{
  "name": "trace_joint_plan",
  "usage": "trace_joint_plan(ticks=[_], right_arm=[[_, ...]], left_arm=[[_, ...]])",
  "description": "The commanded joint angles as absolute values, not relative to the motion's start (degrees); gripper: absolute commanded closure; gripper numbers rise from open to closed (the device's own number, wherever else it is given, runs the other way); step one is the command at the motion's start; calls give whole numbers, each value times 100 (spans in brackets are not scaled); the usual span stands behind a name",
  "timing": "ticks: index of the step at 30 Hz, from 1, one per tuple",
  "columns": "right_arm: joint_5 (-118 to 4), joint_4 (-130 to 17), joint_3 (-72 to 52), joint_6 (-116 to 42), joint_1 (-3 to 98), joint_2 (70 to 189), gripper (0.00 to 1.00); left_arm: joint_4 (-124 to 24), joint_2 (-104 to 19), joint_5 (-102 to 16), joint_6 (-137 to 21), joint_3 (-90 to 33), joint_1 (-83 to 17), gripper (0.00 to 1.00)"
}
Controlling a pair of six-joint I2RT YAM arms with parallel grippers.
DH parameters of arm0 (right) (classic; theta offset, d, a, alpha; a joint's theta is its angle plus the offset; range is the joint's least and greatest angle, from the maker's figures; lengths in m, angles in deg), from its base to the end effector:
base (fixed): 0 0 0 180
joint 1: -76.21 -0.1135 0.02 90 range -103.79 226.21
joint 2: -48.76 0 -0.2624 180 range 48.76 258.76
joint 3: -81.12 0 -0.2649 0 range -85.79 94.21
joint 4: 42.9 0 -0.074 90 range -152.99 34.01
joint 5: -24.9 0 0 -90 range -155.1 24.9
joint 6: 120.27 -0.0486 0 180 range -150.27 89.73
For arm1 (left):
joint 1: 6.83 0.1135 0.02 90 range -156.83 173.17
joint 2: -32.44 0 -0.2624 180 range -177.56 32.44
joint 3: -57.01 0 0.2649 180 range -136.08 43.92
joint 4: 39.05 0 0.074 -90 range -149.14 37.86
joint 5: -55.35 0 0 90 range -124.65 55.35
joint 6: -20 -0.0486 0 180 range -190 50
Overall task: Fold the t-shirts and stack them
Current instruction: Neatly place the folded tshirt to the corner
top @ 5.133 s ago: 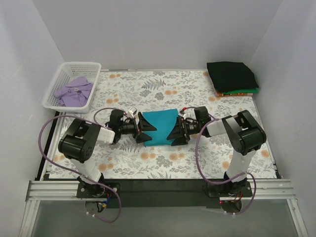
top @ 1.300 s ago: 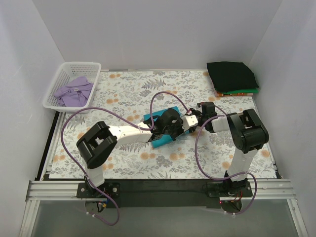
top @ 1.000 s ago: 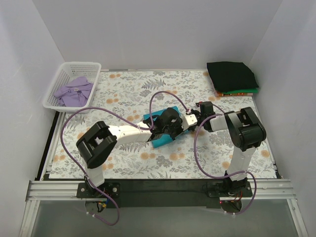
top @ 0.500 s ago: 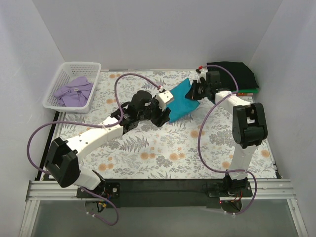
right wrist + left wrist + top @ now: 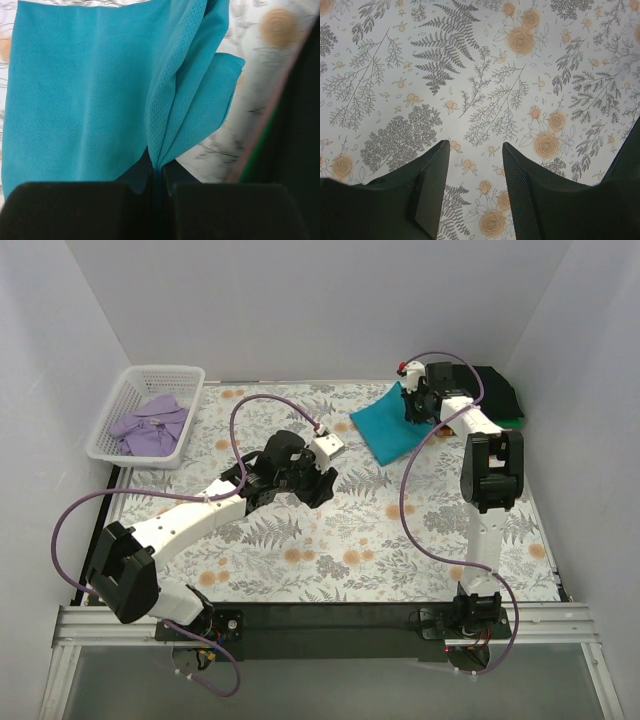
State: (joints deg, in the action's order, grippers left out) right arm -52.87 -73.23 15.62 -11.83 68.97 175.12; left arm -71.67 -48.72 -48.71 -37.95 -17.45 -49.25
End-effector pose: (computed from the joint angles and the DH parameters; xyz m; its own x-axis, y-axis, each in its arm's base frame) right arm 0.5193 0.0764 0.1888 -0.5438 -0.3807 -0.7479 -0.4753 0.8742 -0.0994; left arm 0.2404 -0.2357 0.2651 -0.8173 0.0496 -0.5740 0.4240 0.7263 -0.5410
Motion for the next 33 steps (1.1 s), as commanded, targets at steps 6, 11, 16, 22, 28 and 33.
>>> trace_joint_plan(ticks=[6, 11, 16, 22, 28, 33], right_arm=[[-5631, -7717, 2759, -91, 7243, 17514, 99], [-5693, -7744, 3040, 50, 7296, 17471, 99], [-5658, -7928, 3505, 32, 7322, 17462, 99], [-5578, -8289, 4025, 5, 7357, 17365, 99], [-5675, -8420, 4209, 32, 7410, 17295, 99], [-5526, -8543, 4482, -144, 7481, 17216, 99]], left_arm=[[-7271, -4587, -4959, -3775, -1716, -4885, 55], [-7315, -4631, -4977, -3784, -1734, -4885, 55], [-7367, -4639, -4976, -3766, -1734, -4885, 56], [-7455, -4683, -4924, -3810, -1769, -4885, 55], [-7570, -4736, -4941, -3792, -1875, -4885, 37], [-7579, -4675, -4933, -3792, -1822, -4885, 37]])
